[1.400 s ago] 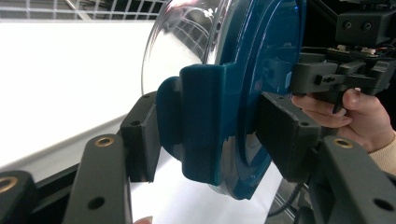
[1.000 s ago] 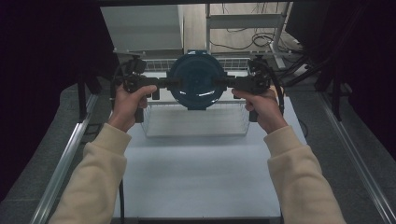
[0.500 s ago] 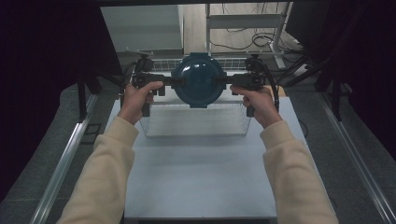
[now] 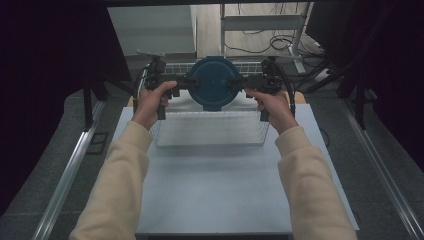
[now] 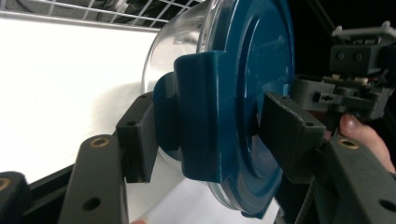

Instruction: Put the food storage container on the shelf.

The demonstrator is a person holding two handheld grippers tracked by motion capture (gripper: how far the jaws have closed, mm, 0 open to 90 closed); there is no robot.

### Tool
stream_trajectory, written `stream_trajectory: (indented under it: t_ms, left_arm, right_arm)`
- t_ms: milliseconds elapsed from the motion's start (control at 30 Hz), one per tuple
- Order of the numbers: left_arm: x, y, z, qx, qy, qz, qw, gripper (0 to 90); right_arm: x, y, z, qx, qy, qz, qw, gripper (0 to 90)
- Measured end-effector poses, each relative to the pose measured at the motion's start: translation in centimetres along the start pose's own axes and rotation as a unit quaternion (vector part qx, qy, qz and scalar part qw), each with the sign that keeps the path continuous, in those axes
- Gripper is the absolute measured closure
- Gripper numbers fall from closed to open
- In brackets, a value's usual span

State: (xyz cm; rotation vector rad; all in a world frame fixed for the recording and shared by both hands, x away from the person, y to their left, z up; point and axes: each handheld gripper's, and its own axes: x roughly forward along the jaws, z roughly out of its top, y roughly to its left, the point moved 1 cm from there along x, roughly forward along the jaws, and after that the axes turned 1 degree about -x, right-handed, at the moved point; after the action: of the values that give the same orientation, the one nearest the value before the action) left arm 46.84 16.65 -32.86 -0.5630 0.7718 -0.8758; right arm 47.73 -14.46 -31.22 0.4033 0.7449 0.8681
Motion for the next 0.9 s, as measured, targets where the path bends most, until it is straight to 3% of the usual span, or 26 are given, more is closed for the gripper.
stream_trajectory:
  t_ms: [100,233,367,567,733,800,900]
  left_arm:
    - [0.3,0.5,0.2,-0.017,-0.003,-0.004,0.9998,39.0]
    - [0.7,1.1,0.4,-0.032,-0.007,-0.010,0.9994,37.8]
    - [1.1,1.6,0.3,-0.045,-0.010,-0.014,0.9988,35.8]
    - [1.7,2.2,0.1,-0.053,-0.016,-0.022,0.9982,32.2]
    - [1.7,2.2,0.0,-0.045,-0.018,-0.020,0.9986,31.3]
    - [1.6,1.8,-0.1,-0.030,-0.028,0.004,0.9992,28.1]
    - [1.1,1.2,-0.3,-0.008,-0.040,0.036,0.9985,20.3]
  right_arm:
    - [0.3,-0.3,0.2,0.030,-0.001,-0.003,0.9995,38.5]
    - [0.7,-0.7,0.3,0.049,-0.005,-0.005,0.9988,37.0]
    - [1.0,-1.5,0.2,0.087,0.001,0.000,0.9962,35.4]
    - [1.2,-2.1,0.0,0.103,-0.006,0.006,0.9946,33.2]
    - [1.3,-2.1,-0.1,0.090,-0.013,0.002,0.9959,31.5]
    - [1.2,-1.8,-0.2,0.070,-0.024,-0.019,0.9971,27.5]
    - [0.8,-1.2,-0.3,0.053,-0.039,-0.025,0.9975,21.8]
